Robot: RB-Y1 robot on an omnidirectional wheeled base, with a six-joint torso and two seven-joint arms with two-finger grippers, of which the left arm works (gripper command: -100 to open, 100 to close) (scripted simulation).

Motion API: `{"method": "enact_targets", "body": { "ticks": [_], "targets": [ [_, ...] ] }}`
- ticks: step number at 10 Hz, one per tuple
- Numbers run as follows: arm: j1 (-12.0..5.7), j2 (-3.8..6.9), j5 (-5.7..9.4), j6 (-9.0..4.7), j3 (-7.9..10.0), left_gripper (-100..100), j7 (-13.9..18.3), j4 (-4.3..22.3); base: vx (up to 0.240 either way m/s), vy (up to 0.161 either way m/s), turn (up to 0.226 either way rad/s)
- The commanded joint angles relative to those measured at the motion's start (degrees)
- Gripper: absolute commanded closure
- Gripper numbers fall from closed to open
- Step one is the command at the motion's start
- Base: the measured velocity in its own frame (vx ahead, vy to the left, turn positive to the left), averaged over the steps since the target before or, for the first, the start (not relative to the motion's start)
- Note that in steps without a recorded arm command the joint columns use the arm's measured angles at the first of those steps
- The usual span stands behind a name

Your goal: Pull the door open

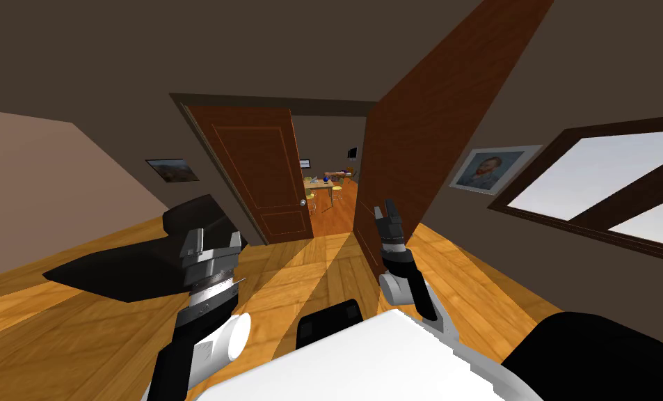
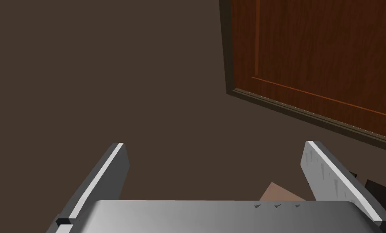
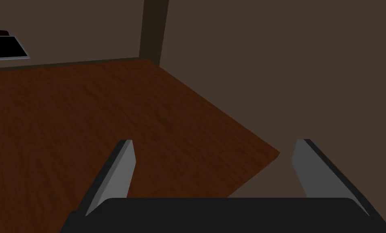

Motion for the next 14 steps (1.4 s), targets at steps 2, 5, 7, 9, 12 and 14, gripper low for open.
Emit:
{"method": "enact_targets", "body": {
  "ticks": [2,5,7,9,12,14],
  "targets": [
    [-0.04,0.54,-0.93,-0.74,0.18,-100,-1.3,1.4,0.141,-0.027,0.010],
    [-0.11,1.30,-2.48,-1.95,0.49,-100,-3.4,3.8,0.172,-0.022,0.014],
    [-0.18,1.89,-3.89,-3.07,0.76,-100,-5.4,6.0,0.192,-0.041,0.015],
    [-0.25,2.48,-5.53,-4.36,1.08,-100,-7.7,8.5,0.179,-0.057,0.021],
    [-0.34,3.08,-7.33,-5.78,1.44,-100,-10.2,11.3,0.150,-0.033,0.017],
    [-0.41,3.49,-8.88,-7.00,1.74,-100,-12.3,13.6,0.144,-0.047,0.022]
  ]
}}
